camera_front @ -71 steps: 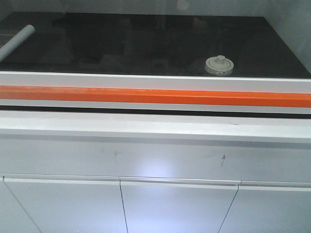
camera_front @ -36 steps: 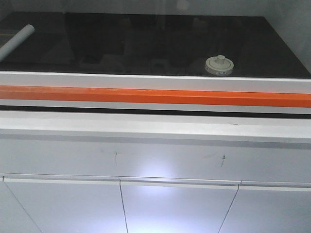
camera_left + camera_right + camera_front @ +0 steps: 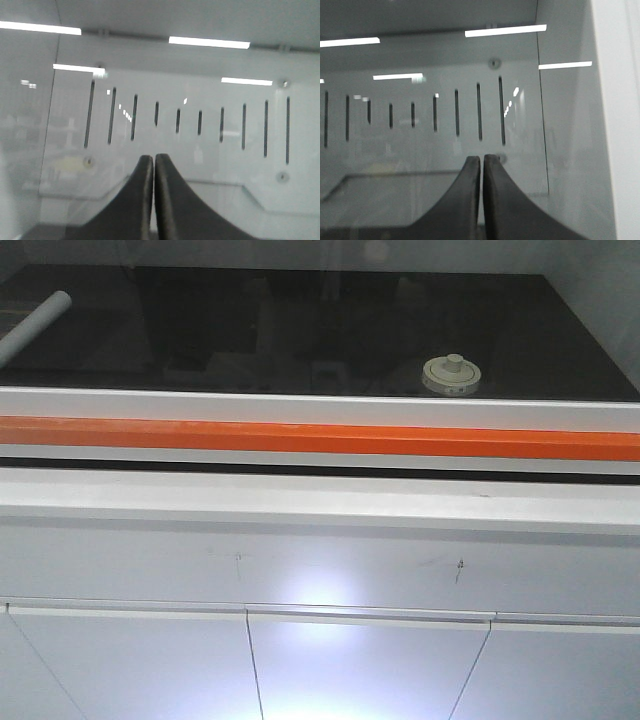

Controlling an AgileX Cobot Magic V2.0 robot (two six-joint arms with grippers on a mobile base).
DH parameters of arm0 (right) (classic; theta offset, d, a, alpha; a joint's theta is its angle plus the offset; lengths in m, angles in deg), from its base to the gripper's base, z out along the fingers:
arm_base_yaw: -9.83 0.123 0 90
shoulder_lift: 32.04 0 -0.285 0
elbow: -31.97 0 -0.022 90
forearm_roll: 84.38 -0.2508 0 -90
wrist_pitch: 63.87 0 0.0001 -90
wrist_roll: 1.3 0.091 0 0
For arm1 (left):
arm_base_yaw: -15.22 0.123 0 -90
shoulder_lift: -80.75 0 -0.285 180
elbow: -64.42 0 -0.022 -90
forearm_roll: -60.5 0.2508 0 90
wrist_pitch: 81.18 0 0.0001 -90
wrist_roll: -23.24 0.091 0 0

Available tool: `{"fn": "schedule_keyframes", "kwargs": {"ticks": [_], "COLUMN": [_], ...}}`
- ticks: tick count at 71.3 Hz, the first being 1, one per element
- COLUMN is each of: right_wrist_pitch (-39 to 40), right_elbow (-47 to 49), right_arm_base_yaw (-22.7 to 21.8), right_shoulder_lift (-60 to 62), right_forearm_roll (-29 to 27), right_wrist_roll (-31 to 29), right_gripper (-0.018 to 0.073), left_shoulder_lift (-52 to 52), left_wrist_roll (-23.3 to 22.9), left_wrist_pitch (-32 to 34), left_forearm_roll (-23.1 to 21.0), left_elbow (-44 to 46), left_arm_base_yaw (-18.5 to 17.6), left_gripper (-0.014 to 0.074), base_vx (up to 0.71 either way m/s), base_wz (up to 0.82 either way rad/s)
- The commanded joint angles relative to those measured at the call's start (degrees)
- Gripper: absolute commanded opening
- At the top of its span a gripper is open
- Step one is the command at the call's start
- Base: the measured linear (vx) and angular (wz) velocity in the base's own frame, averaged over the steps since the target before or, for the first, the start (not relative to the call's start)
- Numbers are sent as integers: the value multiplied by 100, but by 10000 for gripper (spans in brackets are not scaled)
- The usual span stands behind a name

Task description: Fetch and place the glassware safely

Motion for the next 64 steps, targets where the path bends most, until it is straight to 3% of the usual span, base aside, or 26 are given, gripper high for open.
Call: {"fn": "schedule_keyframes", "kwargs": {"ticks": [1, 9, 22, 28, 33, 38, 53, 60, 64], "right_wrist_pitch": [248, -52, -943, -809, -368, 138, 1704, 2364, 2587], "right_elbow": [191, 191, 187, 29, -255, -695, -1842, -2172, -2276], "right_arm_base_yaw": [-23, -23, -23, -17, -17, -17, -17, -17, -17], "right_shoulder_lift": [-517, -1005, -1702, -1938, -2028, -2043, -2043, -2043, -2096], "right_forearm_roll": [27, 27, 6, -44, -187, -268, -215, 261, 666], "right_wrist_roll": [-58, -53, -36, -27, -21, -21, -16, -16, -16], "right_gripper": [-4, -4, -4, -4, -4, -4, -4, -1, -1], "left_shoulder_lift": [512, 1000, 1638, 1928, 2076, 2153, 2218, 2364, 2481], "left_wrist_roll": [-48, -53, -71, -48, 10, 156, 274, 274, 242], "left_wrist_pitch": [274, 61, -853, -1238, -1155, -634, 2624, 3684, 3902], "left_forearm_roll": [-17, -23, -23, -23, -18, -18, -18, -18, -10], "left_elbow": [212, 212, 212, 205, 33, -310, -2129, -2760, -2968], "left_arm_base_yaw": [-2, -2, -2, -2, -2, -2, -2, -2, -2], "left_gripper": [-7, -7, -7, -7, -7, -7, -7, -7, -7], "base_vx": [0, 0, 0, 0, 0, 0, 0, 0, 0], "base_wz": [0, 0, 0, 0, 0, 0, 0, 0, 0]}}
